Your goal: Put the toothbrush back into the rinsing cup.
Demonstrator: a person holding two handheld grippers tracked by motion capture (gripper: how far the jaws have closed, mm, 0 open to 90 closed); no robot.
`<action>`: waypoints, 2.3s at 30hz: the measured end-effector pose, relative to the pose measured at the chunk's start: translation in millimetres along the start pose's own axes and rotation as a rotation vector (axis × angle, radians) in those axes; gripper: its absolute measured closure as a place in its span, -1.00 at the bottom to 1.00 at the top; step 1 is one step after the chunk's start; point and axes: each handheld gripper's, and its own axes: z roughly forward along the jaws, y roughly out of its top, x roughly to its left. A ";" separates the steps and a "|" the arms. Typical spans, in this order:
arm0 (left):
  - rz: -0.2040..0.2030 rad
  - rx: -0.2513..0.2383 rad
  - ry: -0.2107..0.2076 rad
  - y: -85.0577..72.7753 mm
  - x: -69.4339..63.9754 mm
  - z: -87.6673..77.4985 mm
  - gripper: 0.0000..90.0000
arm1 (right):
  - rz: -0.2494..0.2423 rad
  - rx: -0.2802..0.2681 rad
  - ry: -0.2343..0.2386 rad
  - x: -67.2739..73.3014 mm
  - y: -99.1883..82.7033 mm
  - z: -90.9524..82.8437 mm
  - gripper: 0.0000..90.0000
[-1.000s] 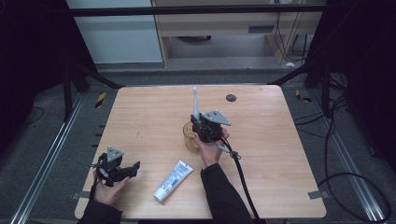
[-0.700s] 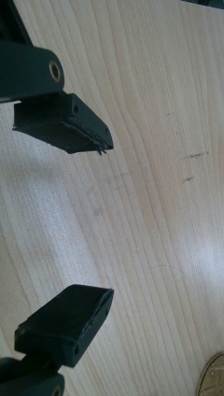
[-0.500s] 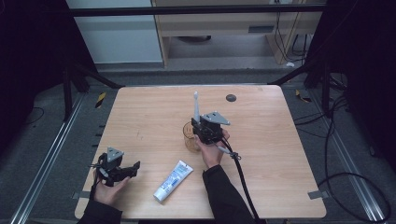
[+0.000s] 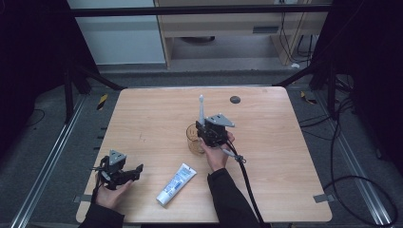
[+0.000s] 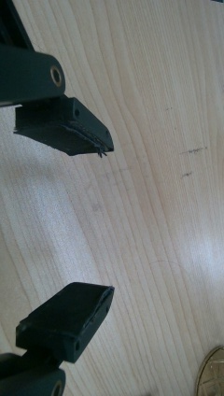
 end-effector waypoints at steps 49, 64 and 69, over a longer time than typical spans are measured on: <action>0.035 0.032 -0.054 2.8 -6.5 -5.7 0.09 | -0.094 0.054 0.008 -41.4 24.0 -86.5 -0.03; 0.043 0.069 -0.133 2.7 -12.1 -7.9 0.47 | -0.108 0.138 -0.037 -87.5 2.1 -120.6 -0.13; 0.060 0.078 -0.171 2.6 -19.3 -10.4 0.58 | -0.105 0.154 -0.057 -98.1 -6.2 -130.8 -0.14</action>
